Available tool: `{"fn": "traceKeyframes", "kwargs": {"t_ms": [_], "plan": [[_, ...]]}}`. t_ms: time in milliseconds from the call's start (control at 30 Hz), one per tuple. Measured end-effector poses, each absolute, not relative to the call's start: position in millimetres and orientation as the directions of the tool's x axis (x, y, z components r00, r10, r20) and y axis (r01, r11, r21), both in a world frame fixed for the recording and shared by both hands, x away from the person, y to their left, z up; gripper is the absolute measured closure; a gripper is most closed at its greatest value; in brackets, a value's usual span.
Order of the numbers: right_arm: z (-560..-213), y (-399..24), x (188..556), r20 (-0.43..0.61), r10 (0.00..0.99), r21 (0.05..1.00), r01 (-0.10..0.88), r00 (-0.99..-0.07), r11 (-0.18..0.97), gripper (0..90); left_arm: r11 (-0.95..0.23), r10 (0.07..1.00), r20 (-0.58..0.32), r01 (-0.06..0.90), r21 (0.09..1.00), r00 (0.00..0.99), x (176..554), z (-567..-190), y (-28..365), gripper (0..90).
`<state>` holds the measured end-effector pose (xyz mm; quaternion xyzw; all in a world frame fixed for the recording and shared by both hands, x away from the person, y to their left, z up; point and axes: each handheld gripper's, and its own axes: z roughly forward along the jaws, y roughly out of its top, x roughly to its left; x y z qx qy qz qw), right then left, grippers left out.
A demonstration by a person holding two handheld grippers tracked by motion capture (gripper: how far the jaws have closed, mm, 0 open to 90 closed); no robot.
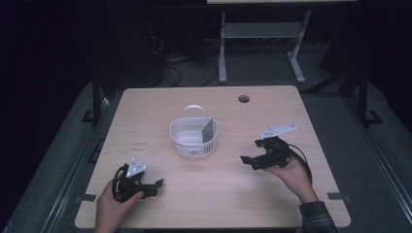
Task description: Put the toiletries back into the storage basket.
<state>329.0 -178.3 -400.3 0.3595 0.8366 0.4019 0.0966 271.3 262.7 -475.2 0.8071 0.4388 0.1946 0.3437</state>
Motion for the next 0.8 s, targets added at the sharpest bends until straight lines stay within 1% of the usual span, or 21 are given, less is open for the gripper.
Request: {"fn": "traceKeyframes", "kwargs": {"t_ms": [500, 800], "plan": [[-431.2, -213.9, 298.9, 0.120, 0.738, 0.710, 0.577, -0.665, 0.404, 13.2, -0.380, 0.842, 0.013, 0.575, 0.725, 0.540, 271.2, -475.2, 262.7, 12.8], [-446.2, -229.9, 286.9, 0.115, 0.771, 0.703, 0.600, -0.627, 0.383, 8.2, -0.380, 0.841, 0.014, 0.574, 0.725, 0.540, 271.0, -475.2, 262.8, 12.8]]}}
